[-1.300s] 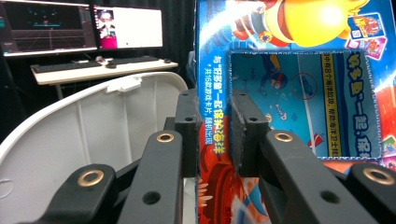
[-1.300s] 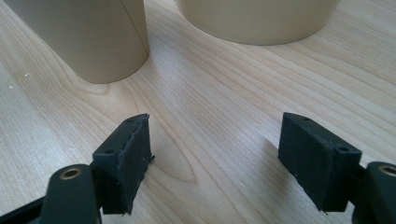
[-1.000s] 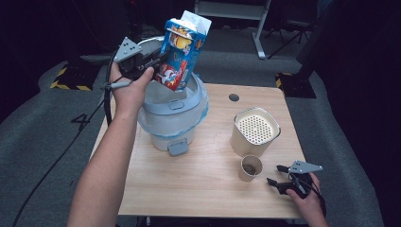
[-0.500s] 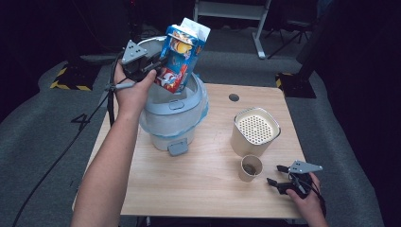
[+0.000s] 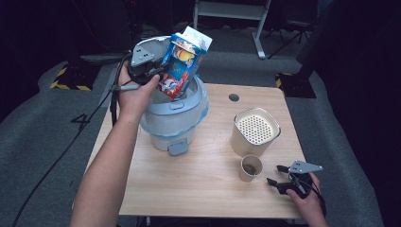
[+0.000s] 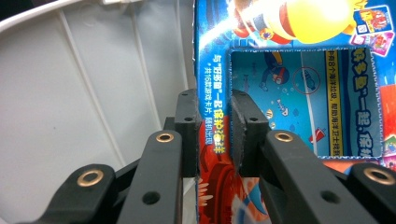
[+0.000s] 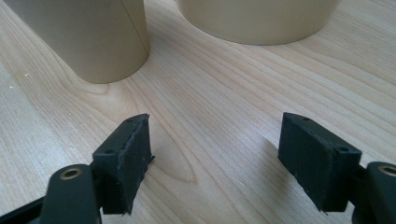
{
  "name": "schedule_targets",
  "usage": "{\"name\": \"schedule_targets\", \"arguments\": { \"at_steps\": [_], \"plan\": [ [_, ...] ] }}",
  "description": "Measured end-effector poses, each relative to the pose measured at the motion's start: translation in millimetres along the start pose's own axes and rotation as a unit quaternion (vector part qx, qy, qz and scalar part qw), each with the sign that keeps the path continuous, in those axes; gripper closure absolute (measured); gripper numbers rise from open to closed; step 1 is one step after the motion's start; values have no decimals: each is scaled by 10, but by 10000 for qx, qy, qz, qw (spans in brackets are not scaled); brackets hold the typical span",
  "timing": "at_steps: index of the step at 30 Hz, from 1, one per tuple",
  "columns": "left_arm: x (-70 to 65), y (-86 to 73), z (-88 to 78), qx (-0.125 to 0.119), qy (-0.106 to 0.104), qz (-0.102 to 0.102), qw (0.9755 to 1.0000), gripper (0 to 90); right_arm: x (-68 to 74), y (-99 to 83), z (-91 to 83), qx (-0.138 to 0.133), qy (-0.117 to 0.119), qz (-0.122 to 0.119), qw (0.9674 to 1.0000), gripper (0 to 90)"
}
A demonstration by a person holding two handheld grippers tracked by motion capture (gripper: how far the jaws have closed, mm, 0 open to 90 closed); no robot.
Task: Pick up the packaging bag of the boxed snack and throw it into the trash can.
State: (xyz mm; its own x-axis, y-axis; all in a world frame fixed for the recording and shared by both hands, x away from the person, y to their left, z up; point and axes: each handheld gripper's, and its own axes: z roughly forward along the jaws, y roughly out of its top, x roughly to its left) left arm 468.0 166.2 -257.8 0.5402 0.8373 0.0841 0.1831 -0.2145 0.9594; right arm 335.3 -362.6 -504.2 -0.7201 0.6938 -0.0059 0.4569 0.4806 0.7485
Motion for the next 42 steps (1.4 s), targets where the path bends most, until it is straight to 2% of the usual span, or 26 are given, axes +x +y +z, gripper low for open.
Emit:
{"name": "schedule_targets", "arguments": {
  "at_steps": [6,15,18,21,23,24,25,26,33,35,36,38,42],
  "plan": [
    [18,-40,-13,119,-10,-55,9999,749,0,0,1,-5,-1,2,10000,259],
    [73,-106,-69,179,-43,-107,9998,723,0,0,0,1,-2,-3,10000,260],
    [112,-151,-111,145,-56,-179,9997,722,0,0,0,0,-1,0,10000,260],
    [116,-157,-130,83,46,-191,9998,732,0,0,0,1,-1,1,10000,259],
    [118,-158,-147,2,203,-193,9996,758,0,0,0,0,0,1,10000,259],
    [101,-160,-150,-74,388,-184,9990,790,0,0,0,1,0,1,10000,260],
    [101,-160,-150,-74,388,-184,9990,802,0,0,0,1,0,1,10000,260],
    [76,-167,-137,-102,511,-175,9985,804,0,0,0,0,-1,1,10000,260],
    [32,-163,-71,-181,534,-244,9981,802,0,0,0,1,0,1,10000,260],
    [40,-149,-58,-238,642,-354,9970,807,0,0,0,1,0,0,10000,259],
    [40,-149,-58,-238,642,-354,9970,809,0,0,0,1,0,0,10000,259],
    [21,-152,-54,-220,780,-389,9959,809,0,0,0,1,-1,-1,10000,259],
    [-4,-160,-47,-114,702,-341,9969,804,0,0,0,1,-1,1,10000,260]
  ]
}}
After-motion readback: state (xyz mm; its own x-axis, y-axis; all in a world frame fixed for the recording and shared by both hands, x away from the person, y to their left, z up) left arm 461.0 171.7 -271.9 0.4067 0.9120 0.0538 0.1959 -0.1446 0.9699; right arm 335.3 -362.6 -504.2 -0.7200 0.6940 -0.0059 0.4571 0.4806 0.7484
